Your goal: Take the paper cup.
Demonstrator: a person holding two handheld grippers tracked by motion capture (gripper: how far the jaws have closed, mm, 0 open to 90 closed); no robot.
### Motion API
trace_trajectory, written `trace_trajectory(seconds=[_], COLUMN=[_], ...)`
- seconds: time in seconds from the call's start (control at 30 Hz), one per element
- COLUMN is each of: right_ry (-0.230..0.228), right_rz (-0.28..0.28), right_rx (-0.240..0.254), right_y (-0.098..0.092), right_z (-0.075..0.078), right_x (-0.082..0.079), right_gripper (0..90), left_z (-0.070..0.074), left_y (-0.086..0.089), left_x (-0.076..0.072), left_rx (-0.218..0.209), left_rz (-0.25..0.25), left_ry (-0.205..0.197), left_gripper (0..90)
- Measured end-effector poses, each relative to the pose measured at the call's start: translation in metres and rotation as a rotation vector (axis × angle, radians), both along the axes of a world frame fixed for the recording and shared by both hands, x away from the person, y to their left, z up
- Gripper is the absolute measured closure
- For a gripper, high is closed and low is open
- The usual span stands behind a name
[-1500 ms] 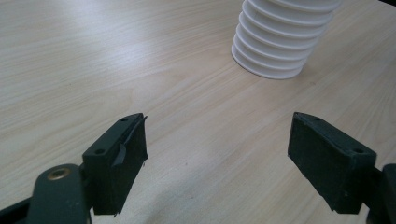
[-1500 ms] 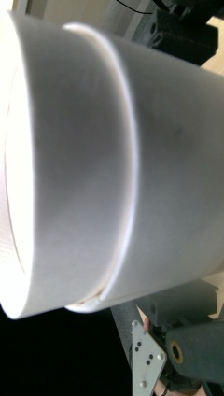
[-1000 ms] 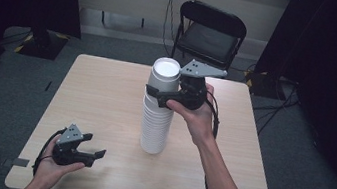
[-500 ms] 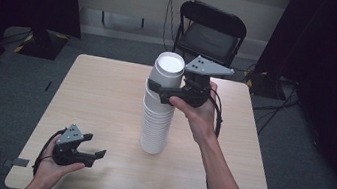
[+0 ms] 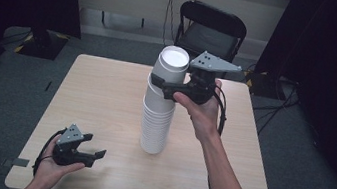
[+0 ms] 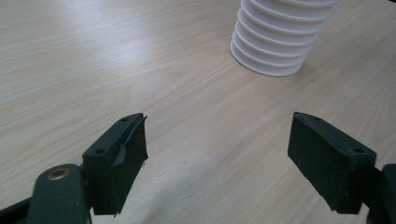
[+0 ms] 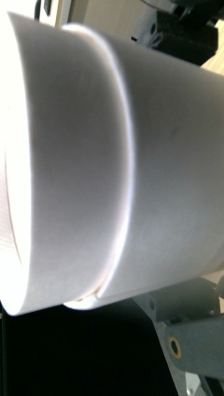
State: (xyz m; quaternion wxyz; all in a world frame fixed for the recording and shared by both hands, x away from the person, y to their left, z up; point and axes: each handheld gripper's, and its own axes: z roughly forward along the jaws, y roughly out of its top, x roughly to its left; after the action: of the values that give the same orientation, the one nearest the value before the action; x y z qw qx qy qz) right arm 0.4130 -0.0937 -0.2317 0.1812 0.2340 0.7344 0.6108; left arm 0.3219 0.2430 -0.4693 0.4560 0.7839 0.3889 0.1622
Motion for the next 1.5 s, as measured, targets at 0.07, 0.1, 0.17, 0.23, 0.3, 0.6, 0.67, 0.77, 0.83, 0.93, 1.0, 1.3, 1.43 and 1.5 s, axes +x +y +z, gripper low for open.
trace_trajectory(seconds=[0.07, 0.1, 0.17, 0.23, 0.3, 0.6, 0.67, 0.77, 0.83, 0.93, 1.0, 1.3, 1.43, 1.5], right_ry=[0.003, 0.004, 0.003, -0.001, -0.003, -0.018, -0.023, -0.034, -0.033, -0.036, -0.030, -0.016, 0.003, 0.013], right_rz=[0.002, 0.007, 0.010, 0.010, 0.011, 0.008, 0.002, -0.008, -0.015, -0.030, -0.046, -0.108, -0.132, -0.136], right_rx=[0.006, 0.007, 0.011, 0.025, 0.025, 0.055, 0.067, 0.070, 0.076, 0.075, 0.059, 0.069, 0.076, 0.079], right_y=[-0.002, -0.003, -0.003, -0.004, -0.004, -0.009, -0.012, -0.017, -0.021, -0.028, -0.033, -0.067, -0.078, -0.082], right_z=[0.001, 0.001, 0.002, 0.005, 0.007, 0.018, 0.020, 0.022, 0.023, 0.025, 0.025, 0.018, 0.009, 0.004], right_x=[0.000, -0.001, -0.001, -0.002, -0.002, -0.004, -0.005, -0.006, -0.008, -0.010, -0.010, -0.012, -0.015, -0.016], right_gripper=[15.5, 15.5, 15.5, 15.5, 15.6, 15.7, 15.8, 15.9, 15.9, 16.0, 16.0, 16.2, 16.3, 16.3], left_z=[0.000, 0.000, 0.000, 0.000, 0.000, 0.000, 0.000, 0.000, 0.000, 0.002, 0.001, 0.001, 0.001, 0.001], left_y=[0.000, 0.000, 0.000, 0.000, -0.001, -0.001, -0.001, -0.001, -0.002, -0.003, -0.004, -0.007, -0.008, -0.009], left_x=[0.000, 0.000, 0.000, 0.000, 0.000, 0.000, 0.000, 0.000, -0.001, -0.002, -0.002, -0.002, -0.003, -0.003], left_rx=[-0.001, 0.000, -0.001, 0.000, -0.001, -0.001, 0.000, 0.005, 0.003, -0.002, 0.001, -0.002, -0.002, 0.003], left_rz=[0.000, 0.001, 0.001, 0.001, 0.001, -0.001, -0.001, -0.004, -0.007, -0.005, -0.011, -0.008, -0.022, -0.029], left_ry=[0.002, 0.002, 0.004, 0.004, 0.004, 0.004, 0.002, -0.009, -0.013, -0.028, -0.025, -0.029, -0.036, -0.051], left_gripper=[19.4, 19.4, 19.5, 19.4, 19.4, 19.5, 19.4, 19.7, 20.0, 20.8, 20.8, 18.3, 18.3, 18.3])
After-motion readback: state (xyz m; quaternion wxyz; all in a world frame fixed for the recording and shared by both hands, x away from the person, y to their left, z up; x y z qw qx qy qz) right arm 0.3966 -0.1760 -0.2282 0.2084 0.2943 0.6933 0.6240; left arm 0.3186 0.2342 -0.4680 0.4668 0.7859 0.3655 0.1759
